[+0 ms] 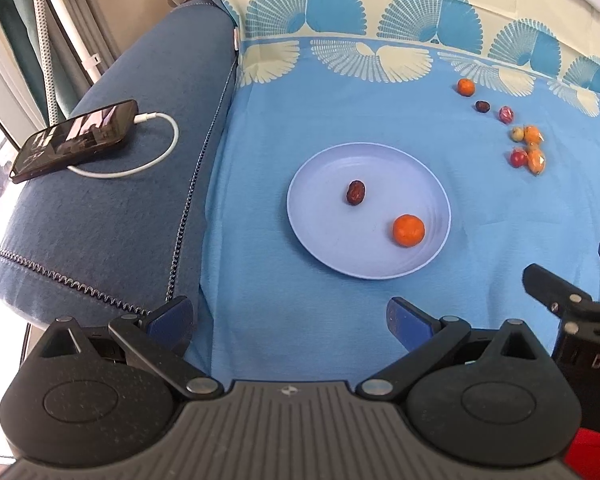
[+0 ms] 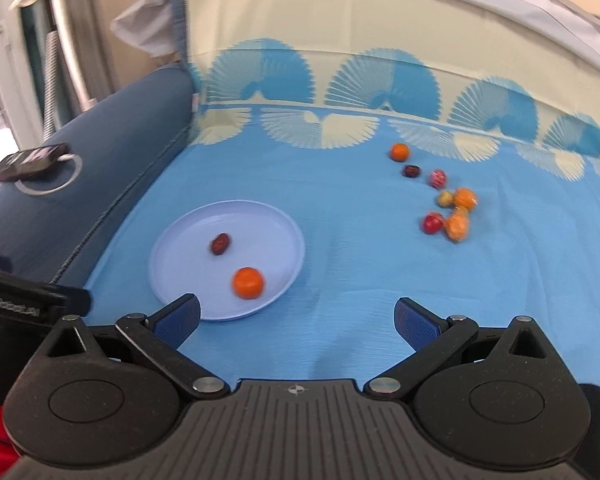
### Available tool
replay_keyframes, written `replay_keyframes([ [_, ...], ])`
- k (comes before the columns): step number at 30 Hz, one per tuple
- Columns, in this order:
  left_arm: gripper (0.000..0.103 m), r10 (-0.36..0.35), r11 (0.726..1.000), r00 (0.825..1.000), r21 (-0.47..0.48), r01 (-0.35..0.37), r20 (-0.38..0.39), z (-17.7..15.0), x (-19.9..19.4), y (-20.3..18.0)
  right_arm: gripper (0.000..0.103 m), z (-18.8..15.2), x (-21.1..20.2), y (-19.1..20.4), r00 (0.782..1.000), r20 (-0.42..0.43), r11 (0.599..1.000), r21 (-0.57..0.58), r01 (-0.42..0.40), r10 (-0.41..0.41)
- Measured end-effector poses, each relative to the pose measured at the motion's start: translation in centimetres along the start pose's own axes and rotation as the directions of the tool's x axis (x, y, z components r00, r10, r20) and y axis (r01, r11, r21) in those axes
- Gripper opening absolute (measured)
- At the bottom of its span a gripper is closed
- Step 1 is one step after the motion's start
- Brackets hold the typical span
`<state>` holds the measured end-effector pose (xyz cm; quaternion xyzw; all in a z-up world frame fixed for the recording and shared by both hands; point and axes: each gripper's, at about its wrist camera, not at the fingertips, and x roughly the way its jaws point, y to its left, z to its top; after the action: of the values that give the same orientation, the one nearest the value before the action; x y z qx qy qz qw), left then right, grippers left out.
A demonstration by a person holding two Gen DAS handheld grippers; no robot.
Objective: Organize fruits
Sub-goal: 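Move both open tools back toward the fruit row, then grasp a small yellow fruit with the left tool while the right tool grasps a wrapped mandarin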
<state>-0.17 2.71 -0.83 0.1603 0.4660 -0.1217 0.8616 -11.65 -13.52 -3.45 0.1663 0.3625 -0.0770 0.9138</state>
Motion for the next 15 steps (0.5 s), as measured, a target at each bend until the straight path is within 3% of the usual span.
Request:
replay_keyframes([
  [8, 0.103, 0.008, 1.000, 1.000, 0.024, -0.007, -0.025, 2.1, 1.6, -1.5, 0.102, 0.4, 3.2, -4.9, 0.993, 0.013, 0.990, 0.082, 0.116, -0.118],
  [15, 0.103, 0.021, 0.995, 0.999, 0.096, -0.017, -0.033, 5.7, 4.3, -5.2, 0.102, 1.1, 7.9, -11.9, 0.955, 0.057, 0.952, 0.117, 0.282, -0.290],
])
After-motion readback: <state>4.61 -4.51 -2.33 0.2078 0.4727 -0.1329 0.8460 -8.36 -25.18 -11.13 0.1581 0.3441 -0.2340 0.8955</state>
